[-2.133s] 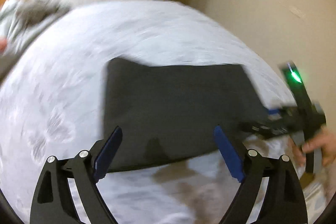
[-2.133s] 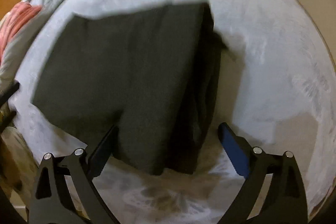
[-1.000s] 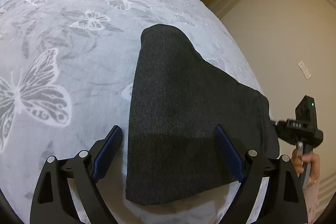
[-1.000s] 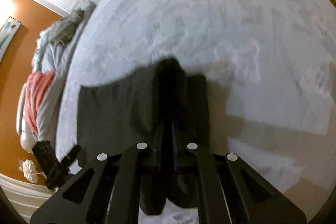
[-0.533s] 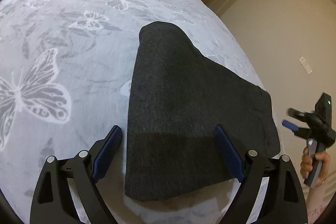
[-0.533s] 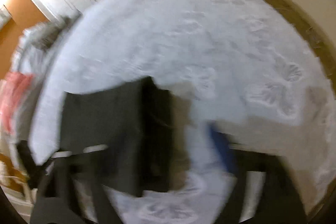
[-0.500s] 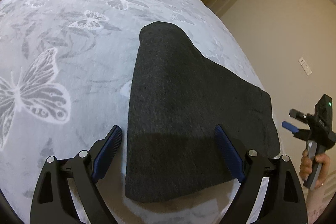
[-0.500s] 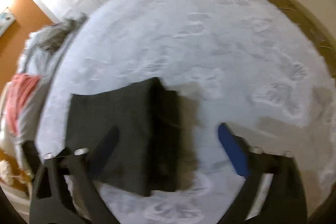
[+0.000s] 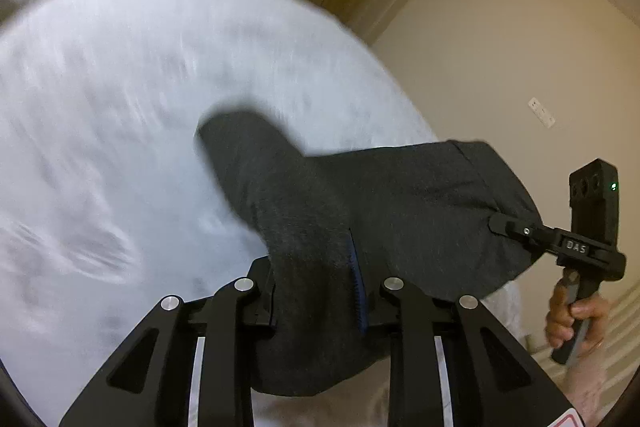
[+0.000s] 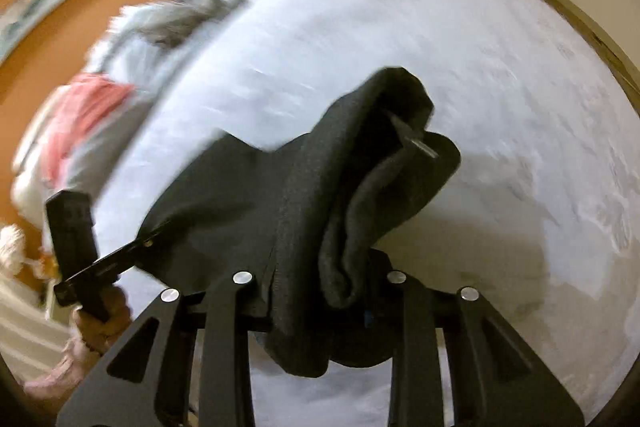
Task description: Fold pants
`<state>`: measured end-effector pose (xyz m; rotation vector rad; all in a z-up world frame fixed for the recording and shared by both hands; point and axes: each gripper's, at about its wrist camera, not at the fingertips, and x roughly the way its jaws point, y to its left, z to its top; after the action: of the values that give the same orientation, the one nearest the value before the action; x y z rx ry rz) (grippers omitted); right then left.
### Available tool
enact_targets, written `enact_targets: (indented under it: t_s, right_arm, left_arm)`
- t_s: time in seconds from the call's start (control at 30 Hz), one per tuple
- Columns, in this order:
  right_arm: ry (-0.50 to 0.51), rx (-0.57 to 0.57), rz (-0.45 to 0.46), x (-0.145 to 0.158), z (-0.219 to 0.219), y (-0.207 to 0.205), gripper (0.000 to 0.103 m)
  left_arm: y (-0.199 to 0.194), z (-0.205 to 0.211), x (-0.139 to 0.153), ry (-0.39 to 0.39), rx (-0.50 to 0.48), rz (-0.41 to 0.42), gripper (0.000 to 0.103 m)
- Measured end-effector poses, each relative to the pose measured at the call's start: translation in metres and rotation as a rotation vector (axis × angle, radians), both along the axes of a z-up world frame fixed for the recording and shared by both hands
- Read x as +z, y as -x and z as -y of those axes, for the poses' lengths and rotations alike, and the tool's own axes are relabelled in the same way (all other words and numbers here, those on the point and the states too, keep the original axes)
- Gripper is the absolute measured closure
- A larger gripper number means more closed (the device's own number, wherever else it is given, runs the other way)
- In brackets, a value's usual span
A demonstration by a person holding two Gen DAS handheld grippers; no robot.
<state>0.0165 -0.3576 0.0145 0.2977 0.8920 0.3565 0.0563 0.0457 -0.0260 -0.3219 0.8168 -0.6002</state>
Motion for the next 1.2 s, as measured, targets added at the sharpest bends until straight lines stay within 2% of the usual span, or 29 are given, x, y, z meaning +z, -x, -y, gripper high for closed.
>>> enact_targets:
  t_s: [0.03, 0.1, 0.13, 0.17, 0.2, 0.23, 0.27, 0.3, 0.4, 0.43, 0.47, 0.53, 0.57, 0.63, 0.73, 0.77, 0.8, 0.87, 0.9, 0.97, 1.03, 1.1, 1.17, 1.2]
  right_arm:
    - [0.004, 0.004, 0.002, 0.001, -0.005, 0.008, 0.075]
    - [0.046, 0.006, -0.039, -0.018, -0.017, 0.019, 0.070]
    - [0.068, -0.007, -0.078, -0.036, -0.026, 0.019, 0.061]
    - [0.108, -0.019, -0.143, -0.058, -0.032, 0.020, 0.056]
    - [0.189, -0.045, -0.235, -0.086, -0.038, 0.017, 0.056]
    - [0.210, -0.077, -0.241, -0.094, -0.040, 0.018, 0.047]
    - [0.217, -0.100, -0.195, -0.084, -0.041, 0.020, 0.041]
    - [0.253, -0.119, -0.134, -0.069, -0.044, 0.021, 0.041]
    - [0.370, -0.232, 0.120, -0.030, -0.053, 0.037, 0.041]
    - [0.372, -0.232, 0.165, -0.023, -0.057, 0.037, 0.040]
    - [0.344, -0.211, 0.205, -0.018, -0.062, 0.035, 0.045]
    - [0.266, -0.137, 0.237, -0.015, -0.074, 0.024, 0.048]
    - [0.255, -0.115, 0.228, -0.016, -0.078, 0.017, 0.048]
    - [0.279, -0.094, 0.150, -0.034, -0.083, -0.010, 0.047]
    - [0.419, -0.168, -0.071, -0.087, -0.071, -0.045, 0.047]
    - [0.412, -0.182, -0.099, -0.093, -0.067, -0.051, 0.041]
    - [0.344, -0.204, -0.106, -0.090, -0.059, -0.051, 0.038]
    - [0.285, -0.216, -0.080, -0.075, -0.054, -0.043, 0.038]
    - [0.289, -0.222, -0.030, -0.066, -0.054, -0.036, 0.038]
    - [0.320, -0.202, 0.000, -0.066, -0.058, -0.029, 0.038]
    - [0.407, -0.161, -0.113, -0.095, -0.059, -0.040, 0.036]
    - [0.374, -0.200, -0.118, -0.094, -0.053, -0.043, 0.025]
    - [0.330, -0.206, -0.113, -0.081, -0.046, -0.036, 0.023]
    - [0.308, -0.210, -0.082, -0.073, -0.042, -0.026, 0.022]
  left_arm:
    - [0.011, -0.012, 0.016, -0.035, 0.003, 0.019, 0.079]
    - [0.024, -0.030, 0.024, -0.109, 0.024, 0.003, 0.069]
    - [0.029, -0.035, 0.018, -0.166, 0.035, -0.012, 0.057]
    - [0.031, -0.037, 0.009, -0.233, 0.063, -0.025, 0.037]
    - [0.036, -0.038, -0.006, -0.372, 0.161, -0.021, 0.035]
    - [0.039, -0.037, -0.015, -0.461, 0.216, -0.015, 0.035]
    - [0.041, -0.031, -0.024, -0.574, 0.237, -0.011, 0.035]
    - [0.043, -0.025, -0.028, -0.615, 0.201, 0.001, 0.035]
    - [0.054, -0.016, -0.024, -0.614, 0.169, 0.076, 0.034]
    - [0.058, -0.013, -0.024, -0.633, 0.177, 0.104, 0.033]
    - [0.059, -0.009, -0.025, -0.649, 0.177, 0.116, 0.033]
    - [0.058, -0.004, -0.027, -0.649, 0.160, 0.116, 0.033]
    - [0.055, -0.001, -0.026, -0.646, 0.161, 0.113, 0.033]
    - [0.054, 0.003, -0.026, -0.638, 0.155, 0.109, 0.033]
    - [0.053, 0.008, -0.030, -0.636, 0.146, 0.092, 0.033]
    - [0.053, 0.009, -0.031, -0.631, 0.142, 0.087, 0.033]
    - [0.053, 0.011, -0.032, -0.629, 0.135, 0.085, 0.033]
    - [0.053, 0.013, -0.034, -0.636, 0.128, 0.086, 0.033]
    - [0.053, 0.014, -0.035, -0.640, 0.129, 0.087, 0.033]
    - [0.051, 0.014, -0.037, -0.644, 0.129, 0.079, 0.031]
    - [0.047, 0.014, -0.041, -0.640, 0.129, 0.061, 0.031]
    - [0.043, 0.013, -0.041, -0.630, 0.134, 0.053, 0.030]
    - [0.039, 0.005, -0.038, -0.575, 0.146, 0.036, 0.024]
    - [0.037, -0.006, -0.037, -0.512, 0.151, 0.009, 0.021]
